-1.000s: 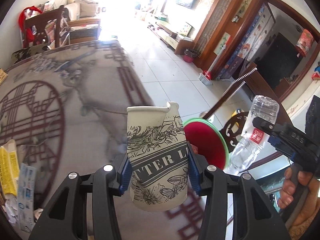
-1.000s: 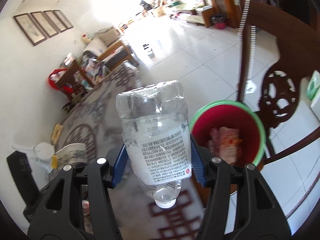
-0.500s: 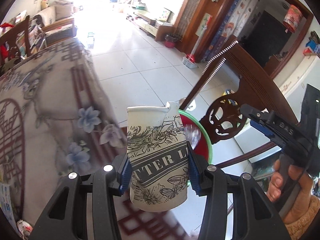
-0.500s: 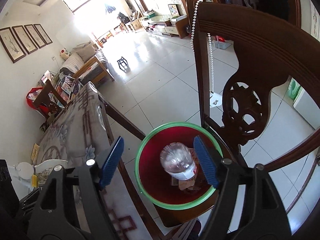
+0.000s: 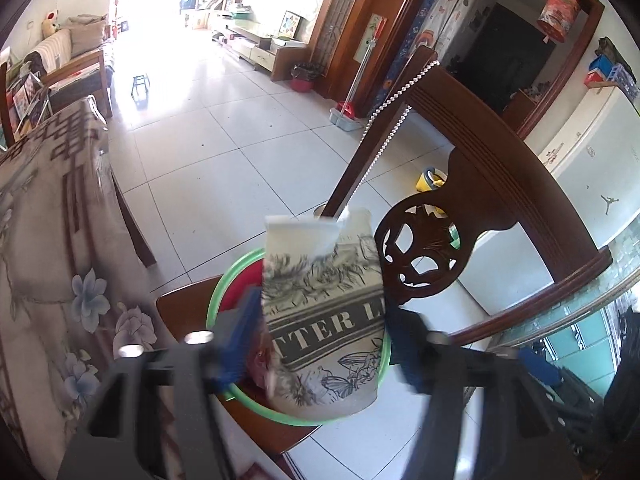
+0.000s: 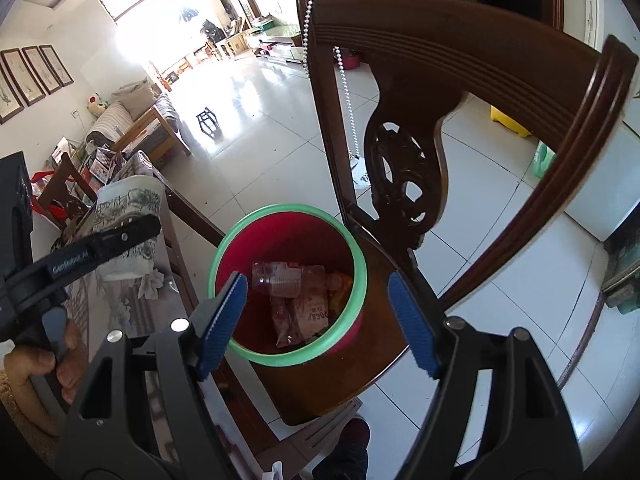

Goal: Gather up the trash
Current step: 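Drop the bottle into the red bin with the right tool while the left drops the cup, then move both tools back over the trash on the table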

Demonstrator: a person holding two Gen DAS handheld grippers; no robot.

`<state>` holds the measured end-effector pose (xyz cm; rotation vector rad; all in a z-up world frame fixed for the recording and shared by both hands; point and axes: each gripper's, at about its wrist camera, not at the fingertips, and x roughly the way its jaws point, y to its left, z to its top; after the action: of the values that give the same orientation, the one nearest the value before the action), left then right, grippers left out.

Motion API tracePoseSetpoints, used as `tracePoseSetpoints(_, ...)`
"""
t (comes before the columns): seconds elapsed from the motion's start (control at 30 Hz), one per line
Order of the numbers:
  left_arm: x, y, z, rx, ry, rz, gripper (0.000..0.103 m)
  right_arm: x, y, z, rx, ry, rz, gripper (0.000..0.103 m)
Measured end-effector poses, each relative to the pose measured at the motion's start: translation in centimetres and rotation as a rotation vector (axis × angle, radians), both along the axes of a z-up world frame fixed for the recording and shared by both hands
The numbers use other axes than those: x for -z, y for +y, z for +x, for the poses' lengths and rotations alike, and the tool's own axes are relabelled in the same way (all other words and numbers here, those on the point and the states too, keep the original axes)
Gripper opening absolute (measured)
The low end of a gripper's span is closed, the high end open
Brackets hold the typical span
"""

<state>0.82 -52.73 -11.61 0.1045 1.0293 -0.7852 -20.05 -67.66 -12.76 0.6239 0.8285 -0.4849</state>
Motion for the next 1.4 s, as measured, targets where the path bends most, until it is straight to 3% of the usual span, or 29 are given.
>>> tracePoseSetpoints(0.27, -0.9, 2.6, -0.8, -0.012, -0.039, 0.009, 0.086, -1.0, 1.4, -0.4, -0.005, -0.024, -0.015, 0.072)
tracePoseSetpoints(0.4, -1.4, 5.9, -1.3, -0.055, -0.002, -0.012, 0.085, -0.9, 3.2, 0.9, -0.038, -0.024, -0.002, 0.072)
tracePoseSetpoints(0.5, -2.2, 8.9, -1.6, -0.076, -0.018, -0.009, 0.085, -1.1, 5.2, 2.4, -0.082, -0.028, 0.002, 0.072)
tracePoseSetpoints(0.87, -5.6, 26.5, 0.6, -0.306, -0.091, -0.018, 0.085, -2.8, 16.7, 8.4, -0.264, -0.045, -0.013, 0.073)
tracePoseSetpoints(1.07, -4.6, 37.7, 2.1, -0.485, -0.058, 0.008, 0.085, -3.8, 24.5, 11.3, -0.364, -0.053, -0.017, 0.073)
tracePoseSetpoints(1.4, -0.8, 52.7, 1.3, -0.681, 0.028, 0.113, 0.086, -4.5, 34.9, 13.8, -0.496, -0.043, -0.029, 0.074)
